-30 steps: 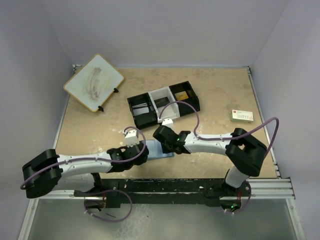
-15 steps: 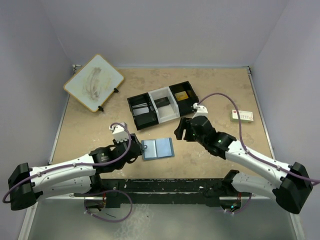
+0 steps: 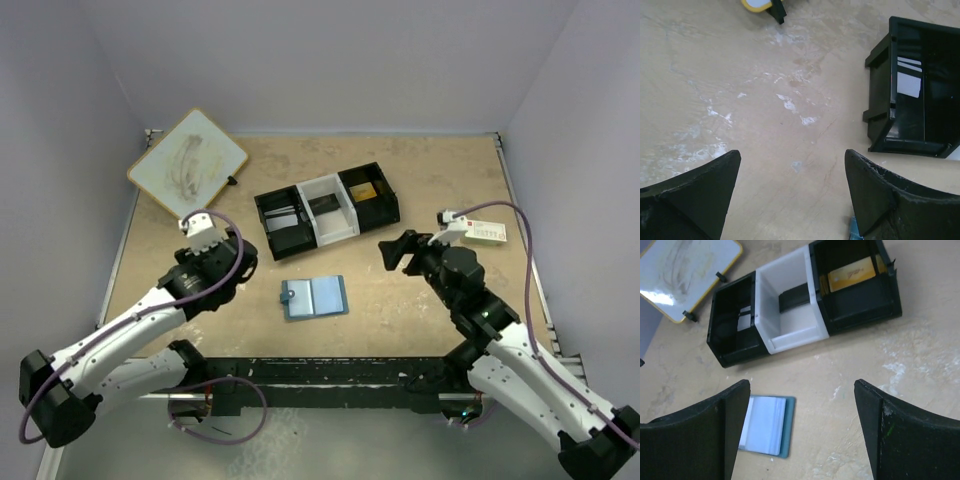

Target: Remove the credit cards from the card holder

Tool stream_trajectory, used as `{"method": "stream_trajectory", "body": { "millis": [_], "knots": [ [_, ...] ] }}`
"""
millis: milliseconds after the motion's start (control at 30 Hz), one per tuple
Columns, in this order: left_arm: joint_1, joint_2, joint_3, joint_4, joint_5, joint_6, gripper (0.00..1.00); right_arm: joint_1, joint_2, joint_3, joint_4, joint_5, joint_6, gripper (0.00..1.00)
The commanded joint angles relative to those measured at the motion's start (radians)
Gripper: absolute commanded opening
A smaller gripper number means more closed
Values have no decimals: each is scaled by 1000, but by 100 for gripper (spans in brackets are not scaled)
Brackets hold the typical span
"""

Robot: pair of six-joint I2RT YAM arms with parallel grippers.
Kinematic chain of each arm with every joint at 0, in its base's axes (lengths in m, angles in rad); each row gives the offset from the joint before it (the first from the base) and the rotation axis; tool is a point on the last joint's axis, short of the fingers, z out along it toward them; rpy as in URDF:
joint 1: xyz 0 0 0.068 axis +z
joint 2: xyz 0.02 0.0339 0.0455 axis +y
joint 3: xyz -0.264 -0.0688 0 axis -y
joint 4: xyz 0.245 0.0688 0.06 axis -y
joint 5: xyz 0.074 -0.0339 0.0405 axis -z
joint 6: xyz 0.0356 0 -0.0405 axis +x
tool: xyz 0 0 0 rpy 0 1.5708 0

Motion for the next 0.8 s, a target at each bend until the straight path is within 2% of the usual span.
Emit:
{"method": "stream_trajectory", "body": {
  "millis": [0, 133, 233, 400, 600, 767],
  "knots": [
    [48, -98, 85, -62, -64, 64, 83, 0, -83, 90, -48, 109, -130, 87],
    [48, -172, 169, -144, -140, 56, 83, -2, -144, 168, -136, 202, -163, 89],
    [48, -183, 246, -255, -216, 12, 83, 0, -166, 209, -124, 200, -186, 99],
    [47, -177, 379, -368, -273, 27, 83, -1, -120, 347, -138, 221, -267, 100],
    [47, -180, 473, -329, -283, 158, 83, -1, -50, 489, -218, 219, -322, 100],
    [47, -190, 470, -273, -272, 241, 83, -1, -69, 501, -242, 230, -319, 100]
  ]
}}
